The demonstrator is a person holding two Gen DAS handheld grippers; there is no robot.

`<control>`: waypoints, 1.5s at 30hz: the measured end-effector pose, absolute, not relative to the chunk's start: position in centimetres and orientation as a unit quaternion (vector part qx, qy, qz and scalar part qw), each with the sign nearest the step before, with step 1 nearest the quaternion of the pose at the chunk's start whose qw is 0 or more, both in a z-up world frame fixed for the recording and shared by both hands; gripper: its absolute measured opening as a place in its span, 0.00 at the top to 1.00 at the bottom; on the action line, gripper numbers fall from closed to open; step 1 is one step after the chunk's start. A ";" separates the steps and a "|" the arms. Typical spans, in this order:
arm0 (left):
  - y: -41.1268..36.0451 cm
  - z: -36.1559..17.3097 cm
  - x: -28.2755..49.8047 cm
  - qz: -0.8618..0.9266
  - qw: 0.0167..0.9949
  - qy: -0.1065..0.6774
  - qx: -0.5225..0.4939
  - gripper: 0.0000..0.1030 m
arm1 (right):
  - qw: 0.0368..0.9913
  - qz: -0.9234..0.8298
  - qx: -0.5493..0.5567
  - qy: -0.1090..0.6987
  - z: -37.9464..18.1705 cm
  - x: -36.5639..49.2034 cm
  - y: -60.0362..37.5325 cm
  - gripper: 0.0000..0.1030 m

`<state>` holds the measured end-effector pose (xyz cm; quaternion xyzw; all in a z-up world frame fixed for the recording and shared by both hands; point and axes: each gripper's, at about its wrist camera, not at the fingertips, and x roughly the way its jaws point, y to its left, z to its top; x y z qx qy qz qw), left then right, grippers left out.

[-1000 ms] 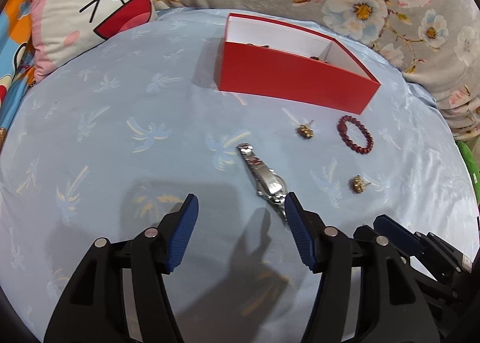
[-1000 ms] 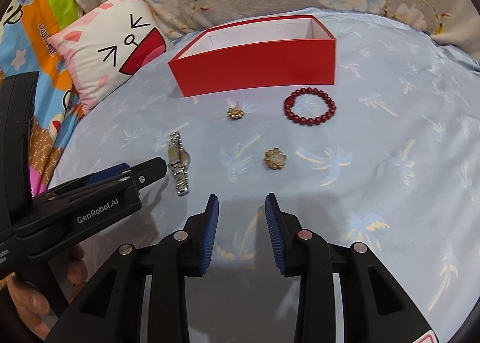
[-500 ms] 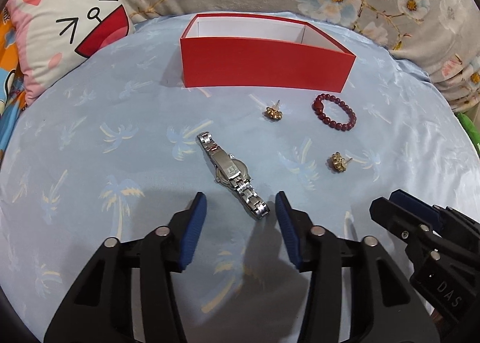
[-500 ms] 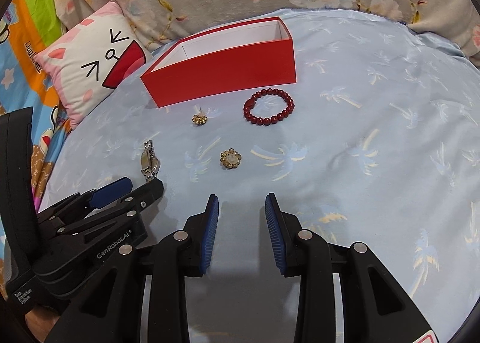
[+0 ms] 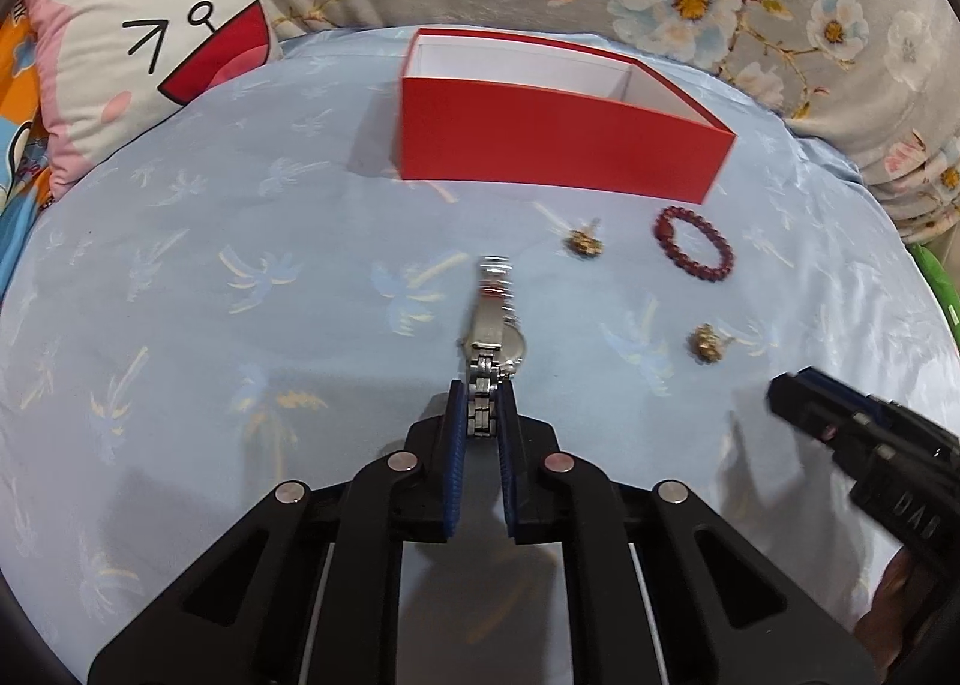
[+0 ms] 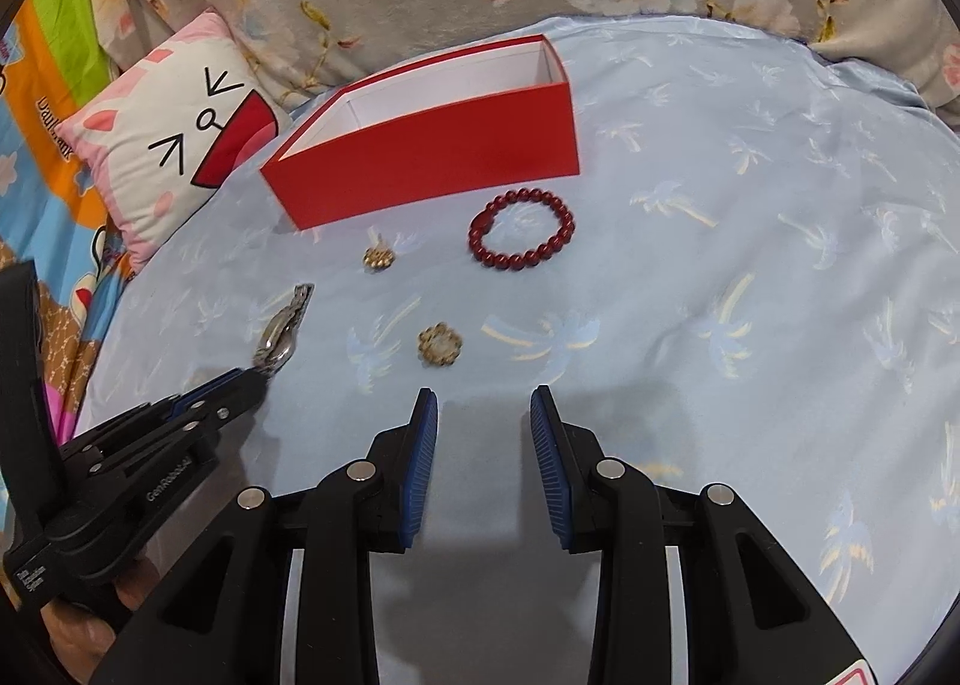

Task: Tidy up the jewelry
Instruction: 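Grasp the dark-red bead bracelet with right tool while left tool holds the watch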

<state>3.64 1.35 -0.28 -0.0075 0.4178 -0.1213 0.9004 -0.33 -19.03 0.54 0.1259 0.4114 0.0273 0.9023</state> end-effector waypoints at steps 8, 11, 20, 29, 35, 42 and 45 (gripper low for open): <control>3.1 -0.3 4.9 -0.108 0.903 0.415 -0.022 0.90 | 0.906 0.007 0.136 0.400 1.1 3.2 -20.8 0.68; 3.4 -0.3 5.0 -0.115 0.902 0.415 -0.035 0.90 | 0.907 -0.001 0.137 0.399 1.0 4.7 -21.2 0.68; 3.3 -0.3 5.1 -0.119 0.901 0.416 -0.038 0.90 | 0.904 -0.018 0.138 0.405 0.0 7.9 -21.4 0.69; 3.0 -0.4 5.0 -0.116 0.902 0.415 -0.029 0.90 | 0.904 -0.047 0.110 0.411 -0.5 8.7 -21.0 0.75; 2.7 -0.4 5.2 -0.111 0.903 0.415 -0.018 0.89 | 0.903 -0.049 0.105 0.413 -0.6 8.3 -21.0 0.91; 2.2 -0.3 5.7 -0.100 0.905 0.414 -0.007 0.89 | 0.904 -0.048 0.089 0.414 -0.6 5.7 -20.3 0.92; 1.9 -0.3 5.7 -0.095 0.905 0.414 0.002 0.89 | 0.905 -0.047 0.083 0.416 -0.6 3.9 -19.8 0.92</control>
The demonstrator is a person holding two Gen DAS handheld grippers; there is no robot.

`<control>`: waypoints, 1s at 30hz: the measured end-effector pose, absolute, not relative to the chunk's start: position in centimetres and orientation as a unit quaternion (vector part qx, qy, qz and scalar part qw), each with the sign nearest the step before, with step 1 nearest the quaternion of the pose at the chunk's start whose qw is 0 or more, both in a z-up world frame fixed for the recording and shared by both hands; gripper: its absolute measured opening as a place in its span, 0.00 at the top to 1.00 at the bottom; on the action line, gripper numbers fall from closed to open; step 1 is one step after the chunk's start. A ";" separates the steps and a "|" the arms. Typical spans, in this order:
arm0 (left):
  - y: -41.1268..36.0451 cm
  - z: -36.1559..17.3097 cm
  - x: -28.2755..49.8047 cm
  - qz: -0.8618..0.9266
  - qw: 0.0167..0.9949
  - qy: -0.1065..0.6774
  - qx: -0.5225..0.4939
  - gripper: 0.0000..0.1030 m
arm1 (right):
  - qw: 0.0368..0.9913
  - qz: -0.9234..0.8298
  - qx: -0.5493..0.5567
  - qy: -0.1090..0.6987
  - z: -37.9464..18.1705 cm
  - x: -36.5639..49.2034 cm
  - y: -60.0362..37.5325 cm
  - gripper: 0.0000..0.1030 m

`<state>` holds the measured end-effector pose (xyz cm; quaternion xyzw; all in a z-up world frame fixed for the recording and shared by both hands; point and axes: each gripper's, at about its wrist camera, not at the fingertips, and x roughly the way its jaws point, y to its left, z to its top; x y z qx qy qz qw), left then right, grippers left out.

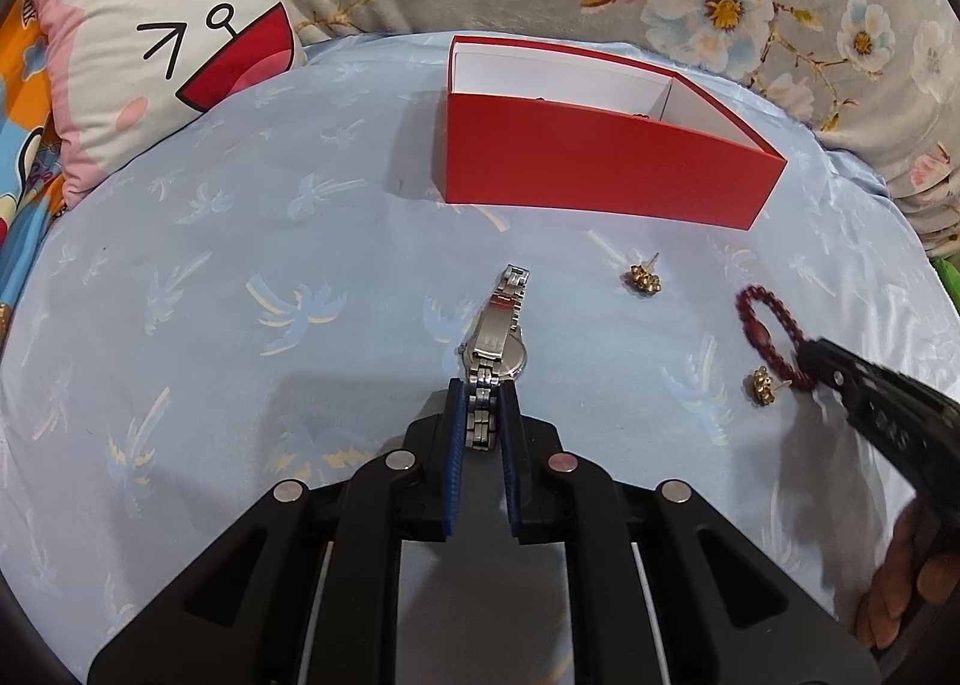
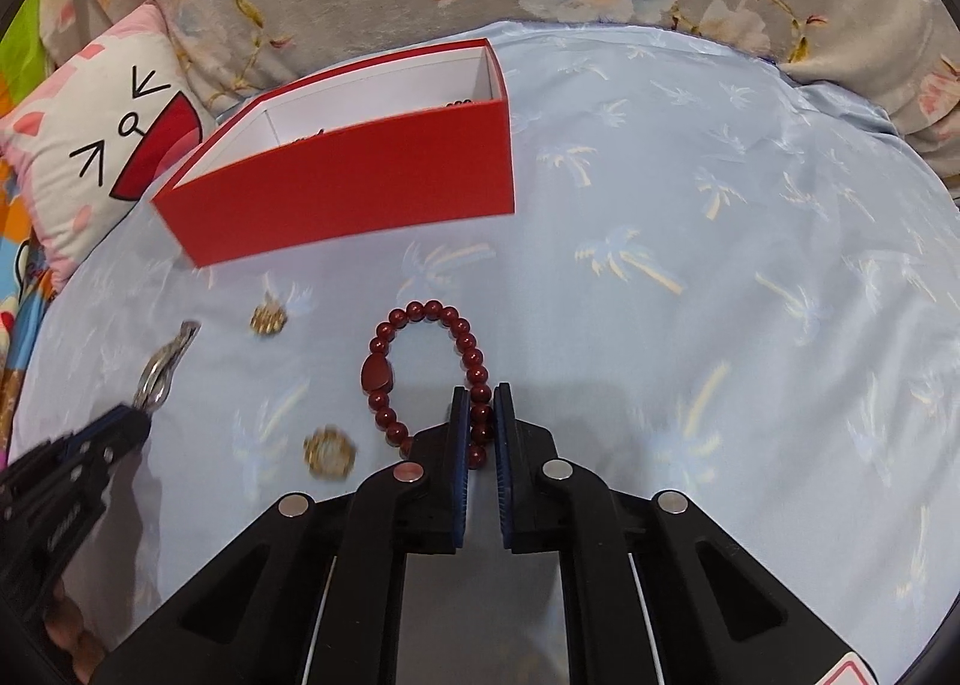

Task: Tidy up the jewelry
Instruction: 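Grasp the dark-red bead bracelet with right tool while left tool holds the watch, then carry the watch and red bracelet into the red box and open both tools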

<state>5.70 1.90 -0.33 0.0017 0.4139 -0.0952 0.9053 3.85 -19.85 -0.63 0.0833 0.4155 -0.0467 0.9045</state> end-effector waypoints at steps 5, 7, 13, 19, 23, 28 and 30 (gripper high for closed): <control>1.6 -0.4 5.7 -0.088 0.906 0.413 0.015 0.89 | 0.906 -0.037 0.065 0.417 -0.7 0.4 -18.5 0.92; 1.4 -0.4 5.6 -0.086 0.907 0.413 0.019 0.89 | 0.906 -0.034 0.059 0.418 -0.7 -0.7 -18.0 0.92; 1.3 -0.3 5.5 -0.080 0.906 0.414 0.021 0.90 | 0.900 -0.017 0.094 0.426 -0.4 -2.5 -18.3 0.93; 1.5 1.1 5.3 -0.084 0.904 0.419 0.003 0.90 | 0.909 -0.009 0.110 0.401 2.2 -3.0 -18.7 0.93; 1.2 3.0 5.3 -0.091 0.907 0.411 0.003 0.90 | 0.918 0.001 0.112 0.381 4.1 -2.6 -18.7 0.93; 0.7 5.5 5.8 -0.100 0.912 0.397 0.004 0.90 | 0.929 0.013 0.117 0.352 6.9 -1.5 -18.8 0.93; 0.4 6.8 6.4 -0.106 0.915 0.390 0.002 0.90 | 0.933 0.015 0.118 0.338 8.0 -0.8 -19.1 0.93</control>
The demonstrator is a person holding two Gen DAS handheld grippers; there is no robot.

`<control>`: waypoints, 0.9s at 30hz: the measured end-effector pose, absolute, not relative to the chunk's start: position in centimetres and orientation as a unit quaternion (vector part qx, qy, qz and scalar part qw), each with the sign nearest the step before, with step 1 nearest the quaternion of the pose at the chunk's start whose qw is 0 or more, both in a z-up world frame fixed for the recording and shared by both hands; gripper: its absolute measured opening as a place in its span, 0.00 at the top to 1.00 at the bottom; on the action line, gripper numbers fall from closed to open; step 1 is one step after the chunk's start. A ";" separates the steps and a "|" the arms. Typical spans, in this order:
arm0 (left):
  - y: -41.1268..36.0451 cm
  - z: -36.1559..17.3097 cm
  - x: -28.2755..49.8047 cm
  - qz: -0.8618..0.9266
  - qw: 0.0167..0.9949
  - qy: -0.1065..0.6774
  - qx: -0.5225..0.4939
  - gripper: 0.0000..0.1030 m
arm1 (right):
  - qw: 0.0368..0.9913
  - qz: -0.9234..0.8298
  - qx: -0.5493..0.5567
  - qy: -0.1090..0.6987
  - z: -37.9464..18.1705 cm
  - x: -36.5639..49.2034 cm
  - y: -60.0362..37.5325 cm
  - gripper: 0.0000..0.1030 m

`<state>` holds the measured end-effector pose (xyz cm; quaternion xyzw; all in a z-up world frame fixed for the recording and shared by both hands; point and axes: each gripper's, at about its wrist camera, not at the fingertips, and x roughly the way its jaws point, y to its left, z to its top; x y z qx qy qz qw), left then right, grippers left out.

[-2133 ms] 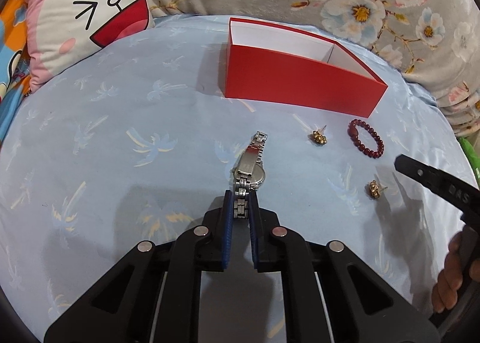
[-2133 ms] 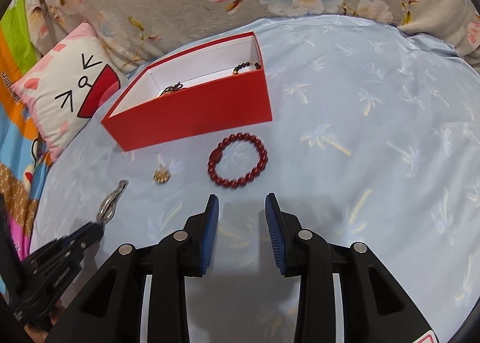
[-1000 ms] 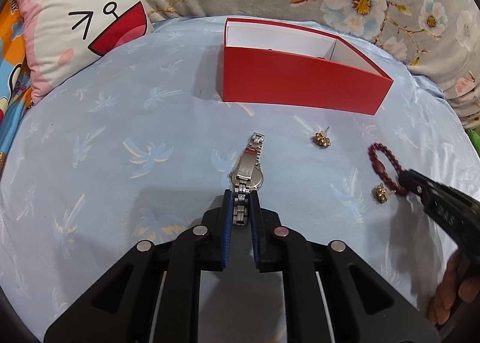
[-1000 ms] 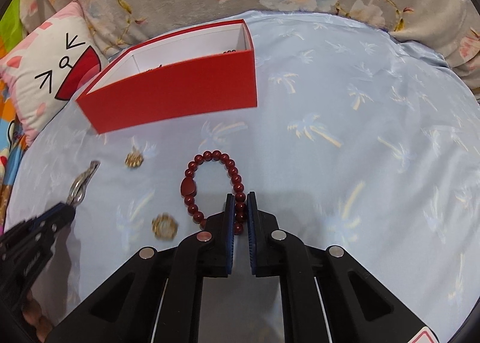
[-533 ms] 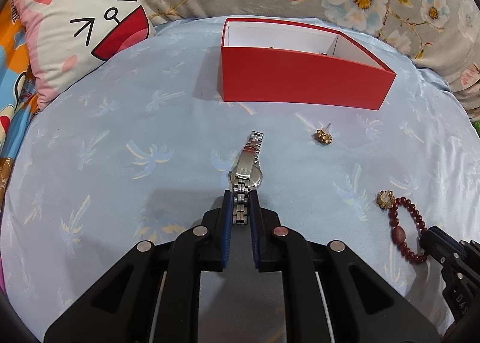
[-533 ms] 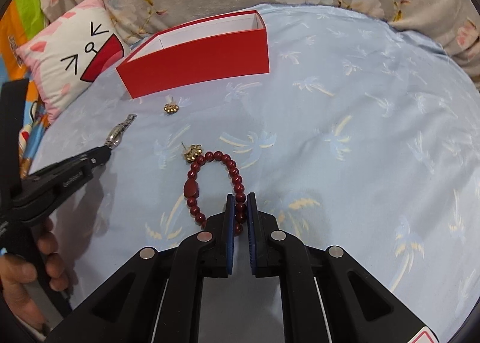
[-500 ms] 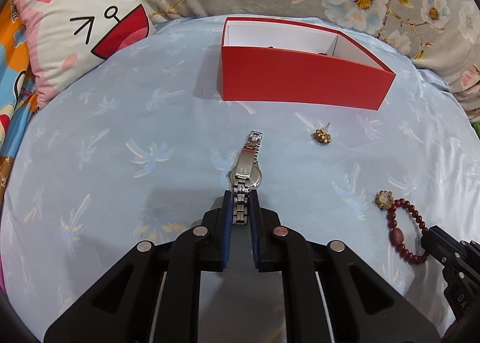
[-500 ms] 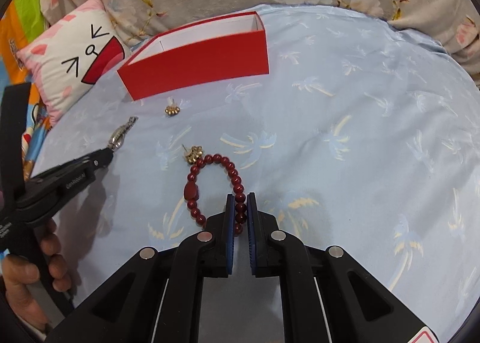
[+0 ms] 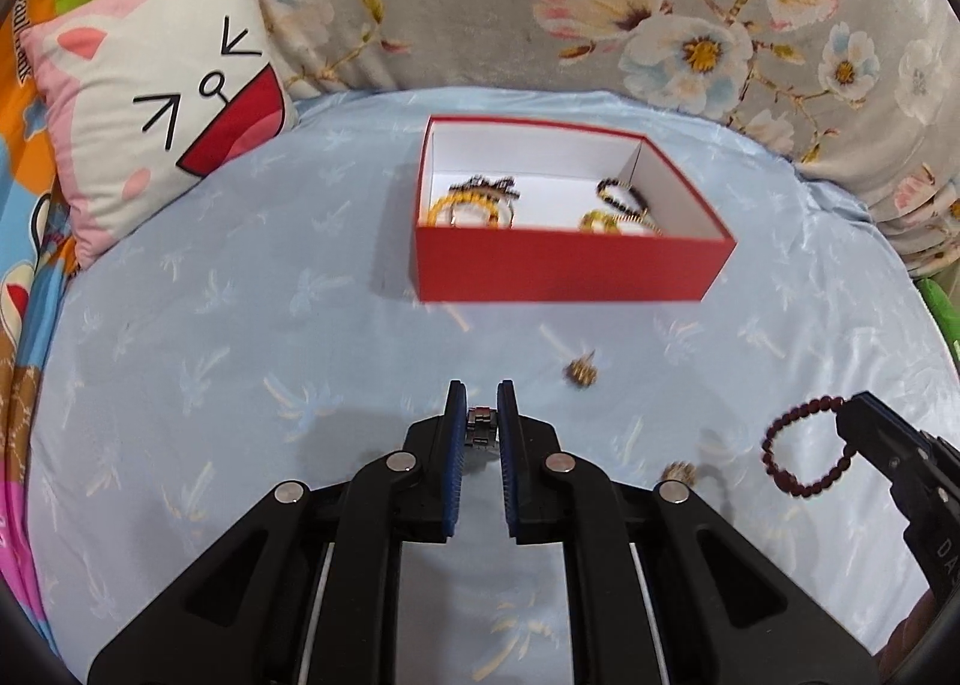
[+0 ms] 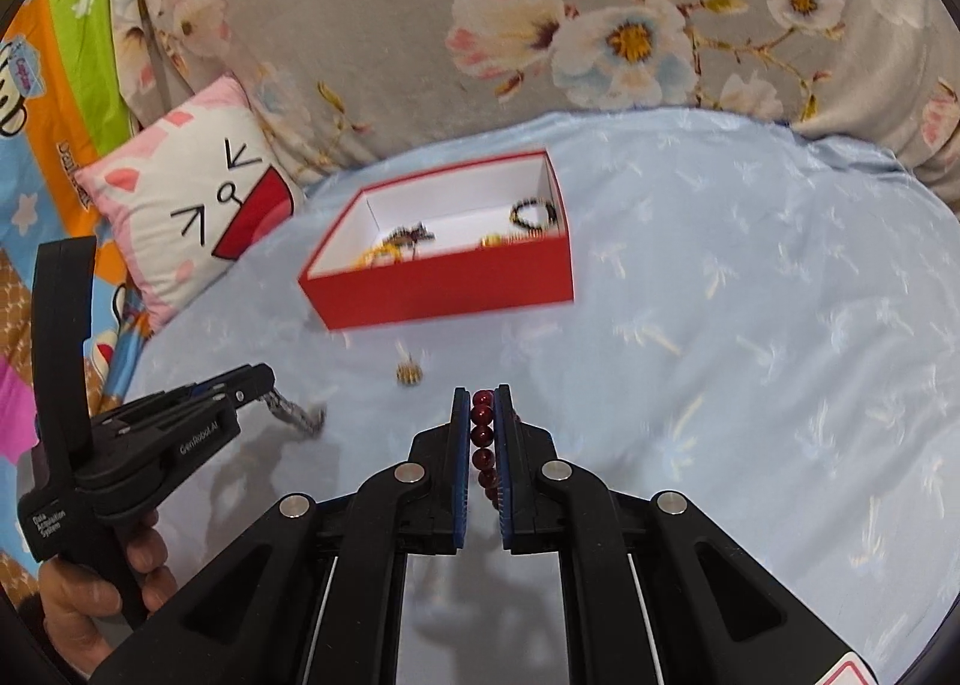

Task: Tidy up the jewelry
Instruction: 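Carry the watch and red bracelet into the red box and open both tools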

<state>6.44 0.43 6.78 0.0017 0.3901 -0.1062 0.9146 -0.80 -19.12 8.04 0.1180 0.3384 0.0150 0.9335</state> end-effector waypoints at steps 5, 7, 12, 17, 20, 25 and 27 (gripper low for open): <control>-0.2 9.7 9.0 -0.123 0.921 0.370 -0.007 0.90 | 0.944 0.021 0.127 0.305 11.0 2.0 -20.4 0.93; -0.5 10.7 10.3 -0.125 0.923 0.364 -0.008 0.90 | 0.947 0.021 0.126 0.295 12.0 3.6 -20.8 0.93; -1.2 12.2 14.2 -0.123 0.928 0.351 -0.003 0.90 | 0.950 0.019 0.120 0.288 13.0 8.2 -21.4 0.93; -2.2 11.7 18.3 -0.114 0.926 0.359 -0.001 0.90 | 0.947 0.020 0.123 0.295 12.3 12.8 -21.4 0.93; -2.5 11.2 20.1 -0.112 0.925 0.364 -0.001 0.90 | 0.944 0.021 0.119 0.306 11.5 15.1 -21.0 0.93; -3.2 10.4 22.9 -0.116 0.917 0.383 -0.004 0.90 | 0.938 0.020 0.116 0.326 9.7 17.9 -20.8 0.93; -3.3 10.1 23.5 -0.114 0.916 0.384 -0.001 0.91 | 0.935 0.020 0.115 0.335 8.9 18.7 -20.8 0.93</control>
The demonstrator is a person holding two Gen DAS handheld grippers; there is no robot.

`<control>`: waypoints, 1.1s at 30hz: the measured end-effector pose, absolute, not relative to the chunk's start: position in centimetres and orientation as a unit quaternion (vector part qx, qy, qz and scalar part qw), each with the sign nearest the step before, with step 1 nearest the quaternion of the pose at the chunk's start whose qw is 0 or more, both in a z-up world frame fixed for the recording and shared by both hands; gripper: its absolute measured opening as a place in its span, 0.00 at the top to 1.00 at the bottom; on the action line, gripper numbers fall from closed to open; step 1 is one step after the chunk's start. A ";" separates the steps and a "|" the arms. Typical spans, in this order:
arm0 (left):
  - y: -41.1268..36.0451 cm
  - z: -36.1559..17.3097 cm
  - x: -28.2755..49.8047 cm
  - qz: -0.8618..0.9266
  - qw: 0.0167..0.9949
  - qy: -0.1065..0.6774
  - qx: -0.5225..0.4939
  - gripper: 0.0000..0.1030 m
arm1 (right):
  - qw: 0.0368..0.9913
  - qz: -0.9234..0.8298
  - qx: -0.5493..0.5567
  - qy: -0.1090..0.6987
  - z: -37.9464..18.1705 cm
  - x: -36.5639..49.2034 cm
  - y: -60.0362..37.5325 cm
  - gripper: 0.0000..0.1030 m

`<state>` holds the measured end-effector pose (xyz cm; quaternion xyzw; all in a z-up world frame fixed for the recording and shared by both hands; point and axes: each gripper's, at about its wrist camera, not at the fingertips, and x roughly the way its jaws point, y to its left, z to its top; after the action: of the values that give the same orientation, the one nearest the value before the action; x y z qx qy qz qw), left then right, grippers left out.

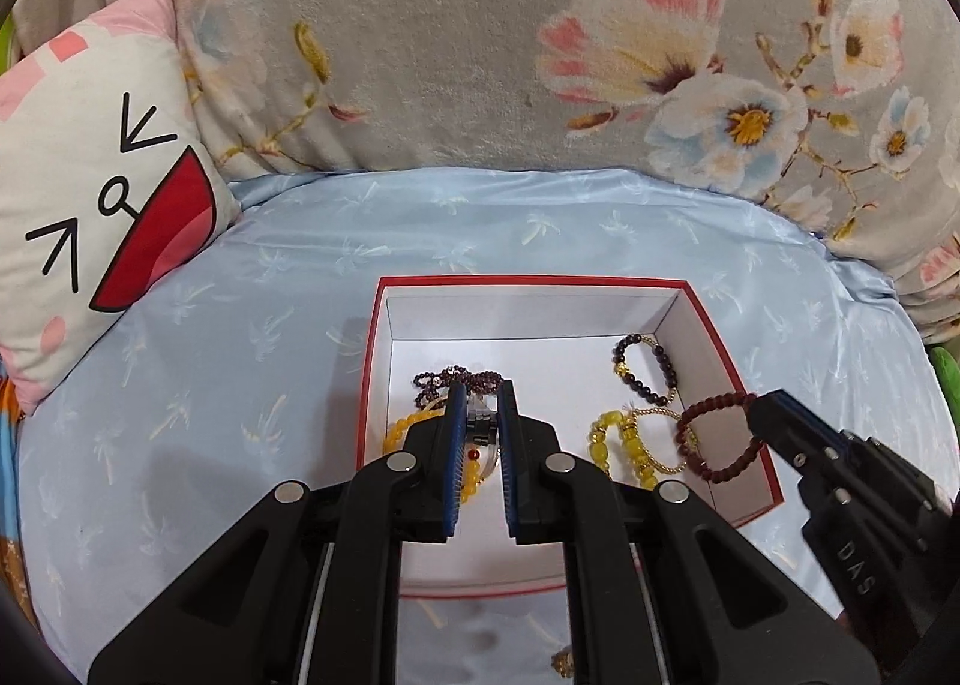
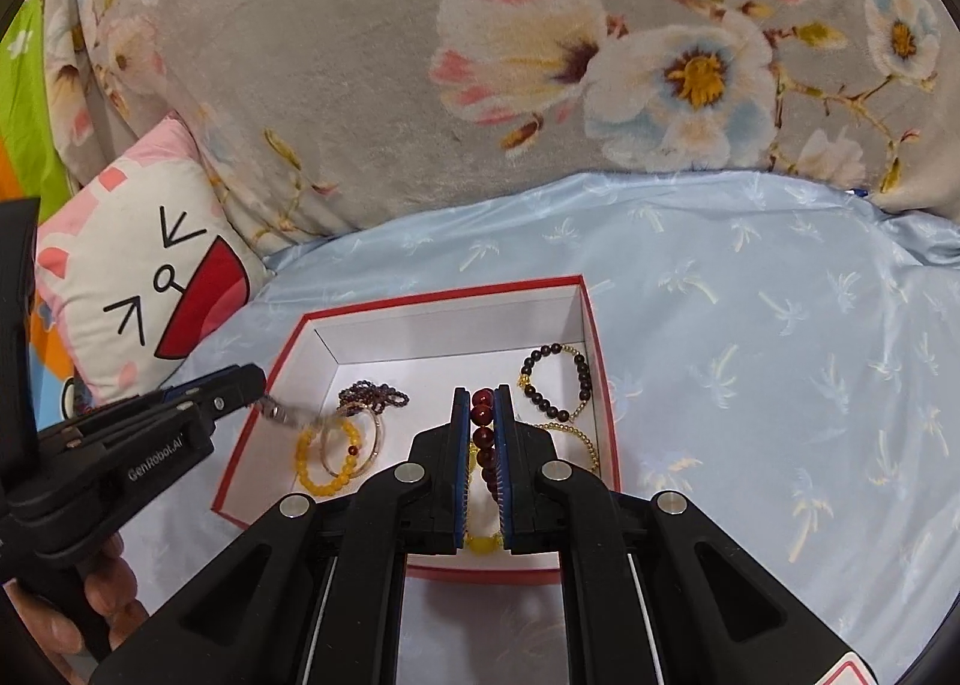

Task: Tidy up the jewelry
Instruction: 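Carry the watch and red bracelet into the red box and open both tools, then withdraw both tools and reach the right tool to a gold brooch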

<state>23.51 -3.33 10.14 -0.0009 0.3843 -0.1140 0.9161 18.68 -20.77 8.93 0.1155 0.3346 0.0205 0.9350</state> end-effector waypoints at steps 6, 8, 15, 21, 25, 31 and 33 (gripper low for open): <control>-3.7 9.8 25.2 -0.117 0.911 0.394 -0.006 0.96 | 0.929 0.021 0.111 0.353 7.1 20.5 -20.4 0.92; -3.7 9.7 25.7 -0.112 0.913 0.393 -0.008 0.94 | 0.928 0.021 0.112 0.355 6.9 21.0 -20.3 0.92; -0.8 9.7 25.8 -0.077 0.915 0.393 -0.045 0.62 | 0.934 0.021 0.117 0.336 7.7 19.9 -20.7 0.73; 0.1 9.5 24.1 -0.072 0.915 0.393 -0.051 0.59 | 0.939 0.020 0.108 0.327 8.3 17.5 -20.3 0.69; 0.2 9.5 22.3 -0.074 0.916 0.391 -0.047 0.59 | 0.940 0.021 0.098 0.326 8.5 15.3 -19.8 0.69; 0.1 8.4 19.5 -0.075 0.913 0.399 -0.042 0.58 | 0.934 0.024 0.106 0.342 7.5 12.1 -19.6 0.69; 0.0 7.8 18.8 -0.076 0.910 0.405 -0.041 0.58 | 0.931 0.023 0.107 0.348 7.0 11.2 -19.5 0.69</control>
<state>18.77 -0.01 7.80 -0.0406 0.4048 -0.0762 0.9103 11.21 -19.50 7.03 0.1068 0.3476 0.0229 0.9313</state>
